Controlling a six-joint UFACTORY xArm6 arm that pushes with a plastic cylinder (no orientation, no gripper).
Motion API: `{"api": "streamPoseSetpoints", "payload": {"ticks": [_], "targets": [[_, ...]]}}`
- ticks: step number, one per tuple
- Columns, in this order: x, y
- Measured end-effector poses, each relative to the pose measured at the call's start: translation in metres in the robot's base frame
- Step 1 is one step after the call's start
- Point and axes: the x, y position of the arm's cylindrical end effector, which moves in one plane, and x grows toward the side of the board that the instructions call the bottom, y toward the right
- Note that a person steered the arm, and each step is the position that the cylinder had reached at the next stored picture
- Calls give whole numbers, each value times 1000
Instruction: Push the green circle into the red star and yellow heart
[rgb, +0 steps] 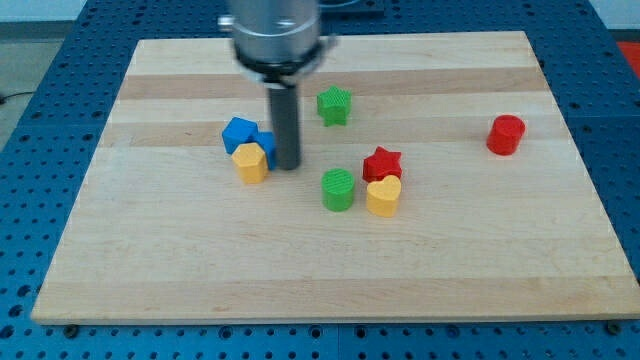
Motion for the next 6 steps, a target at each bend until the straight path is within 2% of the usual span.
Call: {"api": "streamPoseSetpoints", "payload": {"ticks": [1, 2, 4, 5, 6], "targets": [[52, -19], [61, -2], [19, 117], [19, 106], [38, 73]]}}
